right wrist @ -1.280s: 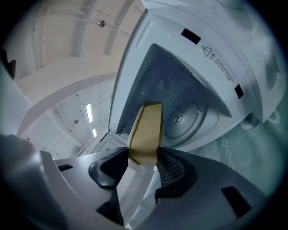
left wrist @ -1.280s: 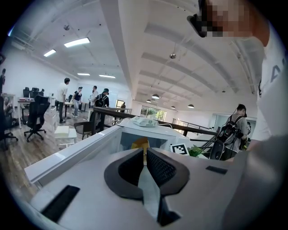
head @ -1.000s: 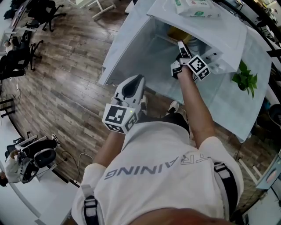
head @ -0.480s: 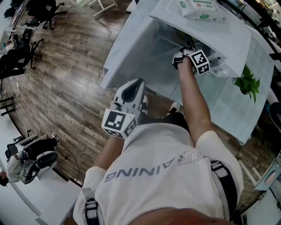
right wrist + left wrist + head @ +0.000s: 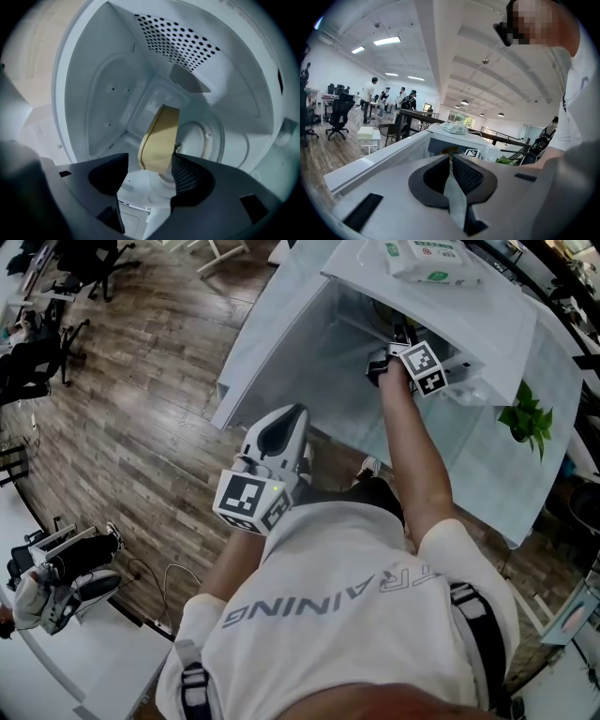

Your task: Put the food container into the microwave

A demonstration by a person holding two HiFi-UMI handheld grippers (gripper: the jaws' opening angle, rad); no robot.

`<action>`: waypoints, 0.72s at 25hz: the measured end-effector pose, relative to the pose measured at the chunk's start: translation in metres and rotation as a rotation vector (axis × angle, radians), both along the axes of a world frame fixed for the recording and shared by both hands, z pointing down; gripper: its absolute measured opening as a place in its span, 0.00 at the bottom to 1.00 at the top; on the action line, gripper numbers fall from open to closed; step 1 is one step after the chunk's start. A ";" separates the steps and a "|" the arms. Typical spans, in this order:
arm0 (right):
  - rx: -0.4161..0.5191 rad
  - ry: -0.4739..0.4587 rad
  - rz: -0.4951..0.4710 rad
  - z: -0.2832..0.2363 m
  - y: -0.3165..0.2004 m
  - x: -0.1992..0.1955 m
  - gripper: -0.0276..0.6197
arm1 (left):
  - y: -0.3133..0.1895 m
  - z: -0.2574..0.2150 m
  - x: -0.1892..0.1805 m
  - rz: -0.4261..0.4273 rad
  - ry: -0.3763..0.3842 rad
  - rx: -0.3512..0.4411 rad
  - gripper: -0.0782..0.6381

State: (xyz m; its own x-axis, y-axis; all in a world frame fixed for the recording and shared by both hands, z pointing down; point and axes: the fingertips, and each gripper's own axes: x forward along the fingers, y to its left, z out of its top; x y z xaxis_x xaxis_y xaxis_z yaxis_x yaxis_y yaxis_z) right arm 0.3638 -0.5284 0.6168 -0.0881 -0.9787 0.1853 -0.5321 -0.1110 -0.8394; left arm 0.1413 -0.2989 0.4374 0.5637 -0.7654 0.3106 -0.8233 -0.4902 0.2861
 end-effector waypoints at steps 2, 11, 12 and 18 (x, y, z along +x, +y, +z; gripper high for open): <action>-0.021 0.041 -0.038 0.002 0.000 -0.002 0.51 | -0.001 0.001 0.002 0.001 0.005 -0.003 0.18; -0.201 0.388 -0.265 0.022 0.017 -0.016 0.53 | -0.006 -0.006 0.008 0.014 0.060 0.006 0.18; -0.225 0.432 -0.293 0.024 0.019 -0.018 0.53 | -0.007 -0.007 0.008 0.015 0.061 0.008 0.18; -0.286 0.610 -0.393 0.025 0.033 -0.024 0.50 | -0.008 -0.010 0.005 0.017 0.079 0.012 0.18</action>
